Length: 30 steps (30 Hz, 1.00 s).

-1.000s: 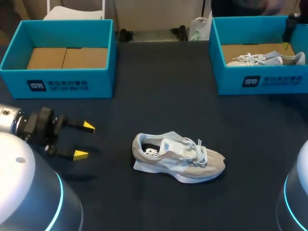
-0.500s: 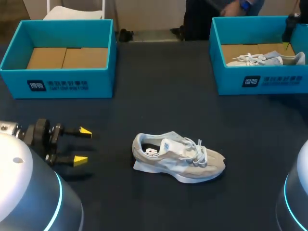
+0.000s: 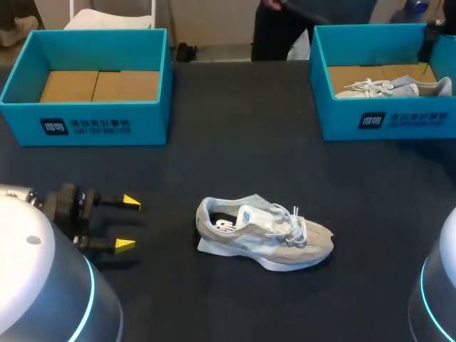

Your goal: Take the shoe out of the shoebox, open the shoe tongue, remove and reinsert the insole, then place the shoe into the shoebox

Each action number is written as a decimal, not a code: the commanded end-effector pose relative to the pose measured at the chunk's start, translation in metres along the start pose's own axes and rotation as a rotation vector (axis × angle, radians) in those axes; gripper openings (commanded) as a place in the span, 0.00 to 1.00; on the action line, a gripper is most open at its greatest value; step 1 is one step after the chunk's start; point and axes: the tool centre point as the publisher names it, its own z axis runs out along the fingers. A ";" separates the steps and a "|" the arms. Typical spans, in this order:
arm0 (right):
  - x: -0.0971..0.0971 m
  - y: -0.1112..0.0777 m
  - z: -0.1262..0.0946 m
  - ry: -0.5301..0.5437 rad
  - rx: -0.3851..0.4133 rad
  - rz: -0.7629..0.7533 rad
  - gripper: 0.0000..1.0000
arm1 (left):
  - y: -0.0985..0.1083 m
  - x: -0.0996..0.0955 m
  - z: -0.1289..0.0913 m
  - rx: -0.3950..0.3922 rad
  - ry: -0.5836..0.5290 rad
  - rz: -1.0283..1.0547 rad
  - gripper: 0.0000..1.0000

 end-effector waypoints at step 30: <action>0.000 -0.001 0.000 0.000 -0.003 0.001 1.00 | -0.002 -0.018 0.056 0.023 -0.004 -0.042 1.00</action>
